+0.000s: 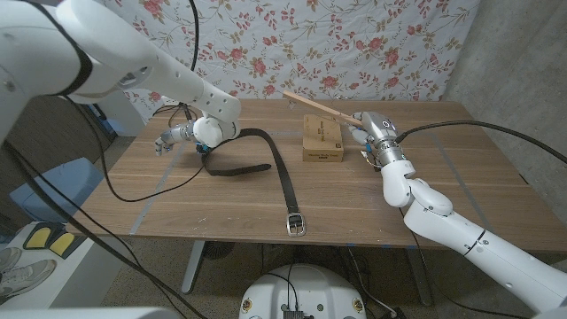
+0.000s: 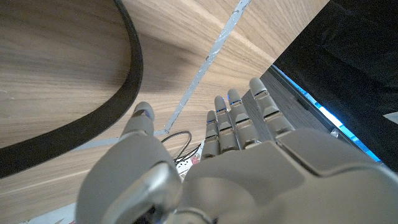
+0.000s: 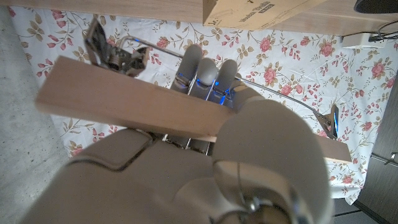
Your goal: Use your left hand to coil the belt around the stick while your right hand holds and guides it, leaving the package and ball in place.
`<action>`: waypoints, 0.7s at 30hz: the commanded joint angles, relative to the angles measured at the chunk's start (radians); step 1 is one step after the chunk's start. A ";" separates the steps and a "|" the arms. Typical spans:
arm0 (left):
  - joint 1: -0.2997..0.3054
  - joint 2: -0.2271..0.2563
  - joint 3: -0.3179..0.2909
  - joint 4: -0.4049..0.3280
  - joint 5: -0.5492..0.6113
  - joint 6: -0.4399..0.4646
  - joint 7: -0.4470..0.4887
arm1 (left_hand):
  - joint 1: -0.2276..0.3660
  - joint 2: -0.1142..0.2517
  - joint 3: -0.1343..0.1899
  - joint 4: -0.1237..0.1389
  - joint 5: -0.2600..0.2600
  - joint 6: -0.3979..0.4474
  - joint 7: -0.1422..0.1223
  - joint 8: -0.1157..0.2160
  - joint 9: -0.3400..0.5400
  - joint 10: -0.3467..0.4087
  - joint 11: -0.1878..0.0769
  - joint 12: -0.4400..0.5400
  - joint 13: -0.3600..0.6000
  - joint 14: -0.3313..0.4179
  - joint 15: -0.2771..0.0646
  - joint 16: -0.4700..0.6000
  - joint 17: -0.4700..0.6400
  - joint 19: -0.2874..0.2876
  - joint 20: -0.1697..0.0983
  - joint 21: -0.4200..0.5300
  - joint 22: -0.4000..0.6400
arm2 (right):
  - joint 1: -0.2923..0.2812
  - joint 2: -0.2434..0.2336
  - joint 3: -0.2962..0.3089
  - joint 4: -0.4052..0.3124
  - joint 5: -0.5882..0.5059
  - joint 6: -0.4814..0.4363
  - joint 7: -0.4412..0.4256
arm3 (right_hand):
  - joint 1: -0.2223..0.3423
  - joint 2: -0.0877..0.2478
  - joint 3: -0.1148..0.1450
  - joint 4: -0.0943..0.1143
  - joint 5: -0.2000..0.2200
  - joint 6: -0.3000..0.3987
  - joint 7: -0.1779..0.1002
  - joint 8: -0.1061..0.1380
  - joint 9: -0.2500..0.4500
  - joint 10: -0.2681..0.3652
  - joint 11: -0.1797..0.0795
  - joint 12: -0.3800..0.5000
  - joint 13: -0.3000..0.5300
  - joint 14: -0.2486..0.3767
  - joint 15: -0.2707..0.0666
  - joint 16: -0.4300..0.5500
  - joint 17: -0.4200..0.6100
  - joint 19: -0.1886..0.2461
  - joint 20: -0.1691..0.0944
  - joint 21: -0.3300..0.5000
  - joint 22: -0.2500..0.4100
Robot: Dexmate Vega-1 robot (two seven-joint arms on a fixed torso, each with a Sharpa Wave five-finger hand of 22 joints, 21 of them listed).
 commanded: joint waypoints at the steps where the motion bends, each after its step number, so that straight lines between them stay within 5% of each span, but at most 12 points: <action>1: 0.262 0.088 -0.482 0.170 0.431 0.292 -0.004 | 0.010 -0.002 -0.002 -0.001 0.008 0.014 0.004 0.005 0.001 0.020 -0.002 0.008 0.000 0.023 -0.002 0.002 -0.002 0.018 0.001 0.010 0.002 | -0.004 -0.007 0.011 0.005 0.010 0.016 0.002 | 0.017 0.021 0.012 0.017 0.001 0.029 0.002 0.012 0.006 0.013 0.005 0.005 -0.001 -0.002 -0.065 0.005 0.003 -0.002 -0.102 0.010 -0.003; 5: 0.371 0.096 -0.688 0.211 0.659 0.390 -0.074 | 0.021 0.002 0.004 -0.004 0.009 0.029 0.003 0.008 0.001 0.036 -0.007 0.011 -0.004 0.042 -0.007 0.004 -0.005 0.022 0.000 0.012 0.002 | -0.005 -0.009 0.014 0.006 0.014 0.020 0.005 | 0.017 0.020 0.013 0.018 0.000 0.029 0.001 0.010 0.006 0.012 0.001 0.006 0.002 -0.003 -0.065 0.006 0.003 -0.006 -0.103 0.017 -0.009; 11: 0.427 0.066 -0.747 0.262 0.780 0.390 -0.116 | 0.085 0.043 0.038 -0.017 0.007 0.107 -0.011 0.024 0.001 0.120 -0.036 0.030 -0.020 0.139 -0.050 0.028 -0.006 0.091 -0.017 0.044 0.002 | 0.000 -0.017 0.014 0.008 0.016 0.033 0.013 | 0.017 0.020 0.013 0.018 0.000 0.031 0.000 0.008 0.005 0.012 0.005 0.006 0.002 -0.003 -0.065 0.008 0.003 -0.009 -0.103 0.025 -0.016; 16: 0.512 0.030 -0.857 0.319 0.892 0.390 -0.008 | 0.275 0.161 0.110 -0.035 0.000 0.344 -0.032 0.076 0.004 0.367 -0.091 0.106 -0.022 0.361 -0.124 0.158 0.052 0.206 -0.044 0.125 0.009 | 0.003 -0.022 0.016 0.011 0.016 0.042 0.016 | 0.017 0.019 0.013 0.019 -0.001 0.032 0.002 0.006 0.005 0.013 0.002 0.004 -0.001 -0.004 -0.065 0.009 0.003 -0.012 -0.104 0.032 -0.022; 18: 0.521 0.034 -0.857 0.302 0.919 0.390 0.000 | 0.383 0.200 0.148 -0.037 0.006 0.473 -0.043 0.108 0.008 0.476 -0.111 0.145 -0.005 0.464 -0.156 0.252 0.109 0.257 -0.060 0.177 0.019 | 0.004 -0.021 0.016 0.012 0.013 0.039 0.016 | 0.017 0.019 0.013 0.019 -0.001 0.032 0.000 0.006 0.006 0.012 0.002 0.005 0.002 -0.005 -0.065 0.010 0.003 -0.013 -0.103 0.035 -0.025; 21: 0.528 0.044 -0.857 0.273 0.952 0.390 0.000 | 0.510 0.213 0.190 -0.023 0.001 0.632 -0.048 0.153 0.027 0.630 -0.149 0.219 0.056 0.570 -0.184 0.382 0.222 0.302 -0.080 0.273 0.043 | 0.004 -0.020 0.015 0.014 0.009 0.038 0.013 | 0.017 0.018 0.013 0.019 -0.001 0.032 0.001 0.005 0.006 0.010 0.004 0.005 0.003 -0.005 -0.065 0.010 0.003 -0.017 -0.104 0.037 -0.028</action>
